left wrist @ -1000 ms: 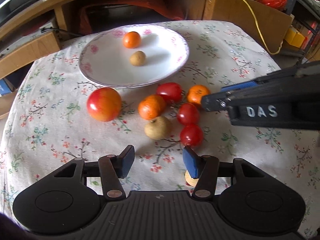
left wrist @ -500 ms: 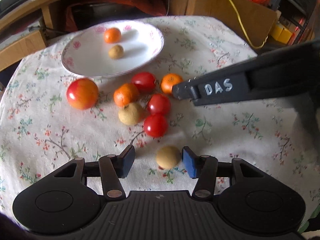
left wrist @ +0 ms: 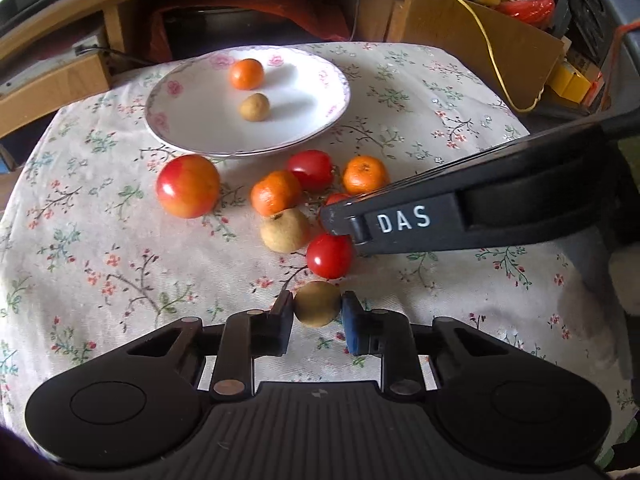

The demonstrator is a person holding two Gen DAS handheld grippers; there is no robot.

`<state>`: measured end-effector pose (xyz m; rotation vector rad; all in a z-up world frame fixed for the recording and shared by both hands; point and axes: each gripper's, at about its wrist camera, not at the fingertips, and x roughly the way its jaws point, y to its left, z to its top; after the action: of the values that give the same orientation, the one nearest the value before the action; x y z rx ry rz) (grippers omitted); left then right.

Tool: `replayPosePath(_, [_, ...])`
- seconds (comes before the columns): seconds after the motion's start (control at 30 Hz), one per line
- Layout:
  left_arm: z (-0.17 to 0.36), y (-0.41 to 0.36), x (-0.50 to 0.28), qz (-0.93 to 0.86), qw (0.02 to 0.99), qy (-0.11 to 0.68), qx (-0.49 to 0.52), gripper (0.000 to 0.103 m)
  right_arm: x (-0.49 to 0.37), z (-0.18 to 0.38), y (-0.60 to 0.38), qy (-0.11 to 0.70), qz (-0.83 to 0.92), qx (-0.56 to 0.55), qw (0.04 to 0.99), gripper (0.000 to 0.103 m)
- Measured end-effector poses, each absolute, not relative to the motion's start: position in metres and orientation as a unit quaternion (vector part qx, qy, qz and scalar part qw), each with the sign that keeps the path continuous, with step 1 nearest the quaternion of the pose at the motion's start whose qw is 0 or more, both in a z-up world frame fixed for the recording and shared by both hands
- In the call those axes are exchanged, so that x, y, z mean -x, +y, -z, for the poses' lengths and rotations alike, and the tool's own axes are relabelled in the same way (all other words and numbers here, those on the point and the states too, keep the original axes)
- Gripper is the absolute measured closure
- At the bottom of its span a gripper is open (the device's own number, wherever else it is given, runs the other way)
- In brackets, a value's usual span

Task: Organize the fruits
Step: 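Grasp a red tomato with the right gripper while the left gripper holds the brown fruit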

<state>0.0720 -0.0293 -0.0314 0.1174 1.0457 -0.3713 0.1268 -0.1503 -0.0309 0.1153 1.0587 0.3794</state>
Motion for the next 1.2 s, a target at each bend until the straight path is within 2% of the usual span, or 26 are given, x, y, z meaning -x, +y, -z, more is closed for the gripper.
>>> replayPosePath(0.6, [0.030,-0.007,-0.074,0.168,0.843,0.510,-0.035,0.069,-0.133,0.033,-0.137,0.541,-0.165,-0.108,0.818,0.083])
replayPosePath(1.2, [0.026,-0.014,-0.073,0.161,0.849,0.500,-0.062,0.069,-0.119,0.030,-0.137,0.534,-0.167,-0.022,0.828,0.084])
